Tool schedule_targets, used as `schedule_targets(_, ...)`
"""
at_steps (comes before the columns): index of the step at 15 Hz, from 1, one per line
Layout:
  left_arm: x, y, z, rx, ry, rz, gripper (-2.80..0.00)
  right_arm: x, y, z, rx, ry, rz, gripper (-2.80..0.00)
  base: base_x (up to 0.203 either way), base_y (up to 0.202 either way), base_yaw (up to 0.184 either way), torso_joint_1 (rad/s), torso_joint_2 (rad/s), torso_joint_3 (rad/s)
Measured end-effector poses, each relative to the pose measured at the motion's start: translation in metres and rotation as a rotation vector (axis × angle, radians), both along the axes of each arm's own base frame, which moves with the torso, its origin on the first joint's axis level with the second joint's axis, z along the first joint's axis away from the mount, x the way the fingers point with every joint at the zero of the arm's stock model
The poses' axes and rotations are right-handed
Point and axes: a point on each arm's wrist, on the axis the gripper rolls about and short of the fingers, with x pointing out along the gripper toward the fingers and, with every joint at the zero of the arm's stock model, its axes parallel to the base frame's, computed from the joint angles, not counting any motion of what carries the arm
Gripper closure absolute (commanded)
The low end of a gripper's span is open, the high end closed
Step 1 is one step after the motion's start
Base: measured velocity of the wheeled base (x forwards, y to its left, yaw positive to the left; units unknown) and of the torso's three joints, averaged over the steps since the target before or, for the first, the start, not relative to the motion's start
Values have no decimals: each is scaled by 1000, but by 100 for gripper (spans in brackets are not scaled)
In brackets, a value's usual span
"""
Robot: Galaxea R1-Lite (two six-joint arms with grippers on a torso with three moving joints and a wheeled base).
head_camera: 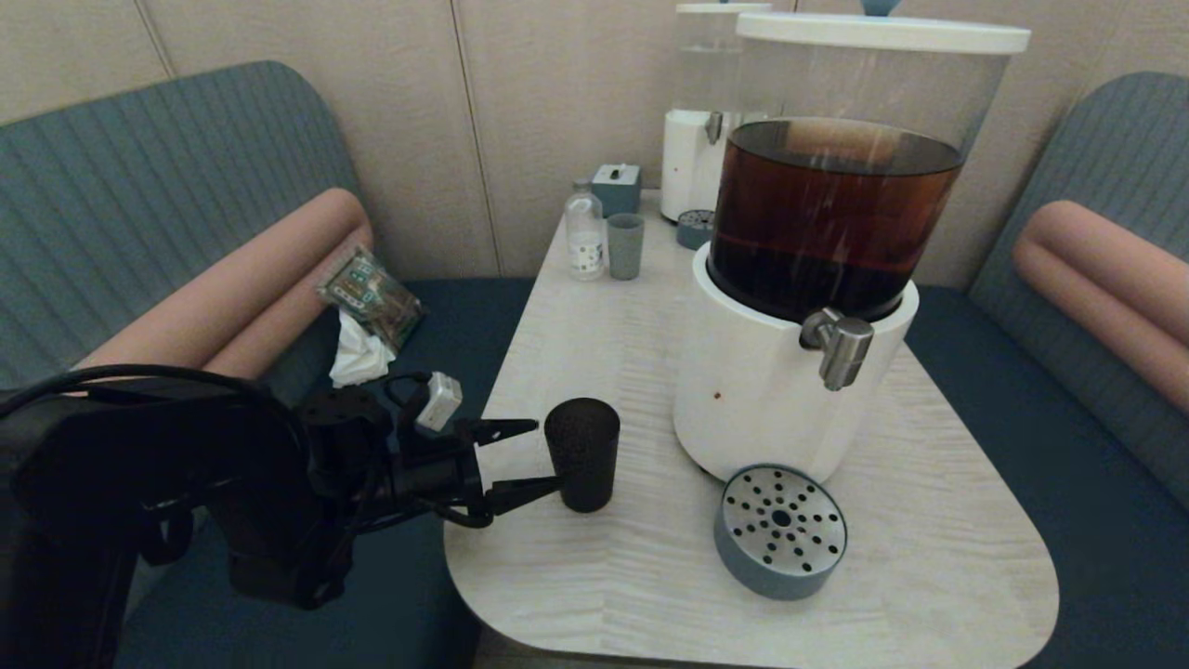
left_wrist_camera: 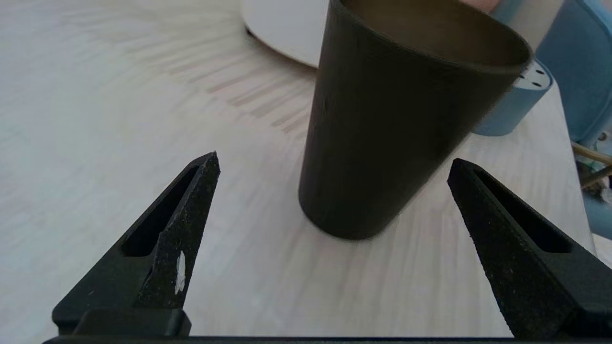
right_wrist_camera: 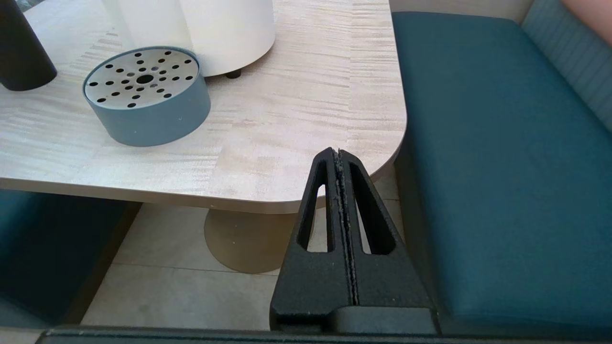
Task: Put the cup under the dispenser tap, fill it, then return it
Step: Pick up the cup
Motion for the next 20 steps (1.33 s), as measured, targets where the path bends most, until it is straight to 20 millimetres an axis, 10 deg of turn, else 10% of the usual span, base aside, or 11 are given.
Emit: schedule_targets(20, 16, -27, -13, 5, -33, 33, -280, 0, 0, 0, 0, 0, -1, 0, 0, 0, 0, 0, 0, 0)
